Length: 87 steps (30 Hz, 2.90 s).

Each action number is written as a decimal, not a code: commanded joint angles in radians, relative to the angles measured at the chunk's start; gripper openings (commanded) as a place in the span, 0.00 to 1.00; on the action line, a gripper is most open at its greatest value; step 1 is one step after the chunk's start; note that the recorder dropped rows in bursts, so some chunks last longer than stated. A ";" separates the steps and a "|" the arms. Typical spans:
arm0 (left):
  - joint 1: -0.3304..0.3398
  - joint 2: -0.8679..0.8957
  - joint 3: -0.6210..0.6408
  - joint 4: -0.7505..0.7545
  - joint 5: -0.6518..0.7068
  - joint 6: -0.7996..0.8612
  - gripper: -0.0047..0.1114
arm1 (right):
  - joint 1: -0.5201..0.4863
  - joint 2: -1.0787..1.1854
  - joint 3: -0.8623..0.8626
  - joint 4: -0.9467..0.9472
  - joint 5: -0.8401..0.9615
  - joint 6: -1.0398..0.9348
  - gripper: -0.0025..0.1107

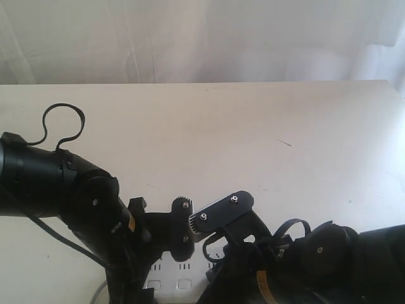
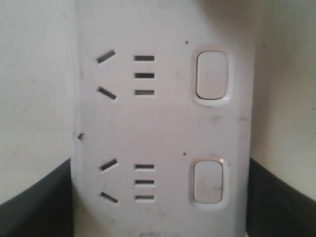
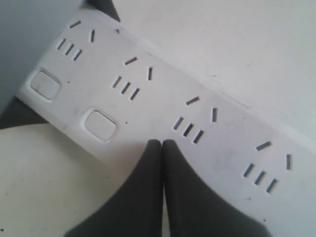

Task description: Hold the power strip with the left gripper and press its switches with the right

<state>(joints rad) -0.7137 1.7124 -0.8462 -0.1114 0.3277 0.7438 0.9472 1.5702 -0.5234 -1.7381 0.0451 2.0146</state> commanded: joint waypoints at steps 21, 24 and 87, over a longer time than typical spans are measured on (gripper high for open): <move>-0.007 0.023 0.029 0.067 0.085 0.021 0.04 | -0.001 -0.398 0.075 -0.006 -0.004 -0.067 0.02; -0.007 0.023 0.029 0.067 0.085 0.023 0.04 | -0.001 -0.452 0.117 -0.006 0.038 -0.078 0.02; -0.007 0.023 0.029 0.039 0.093 0.040 0.04 | -0.001 -0.200 0.165 -0.005 -0.026 0.037 0.02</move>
<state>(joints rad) -0.7137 1.7105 -0.8462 -0.1078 0.3417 0.7635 0.9491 1.3252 -0.3616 -1.7413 0.0203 2.0404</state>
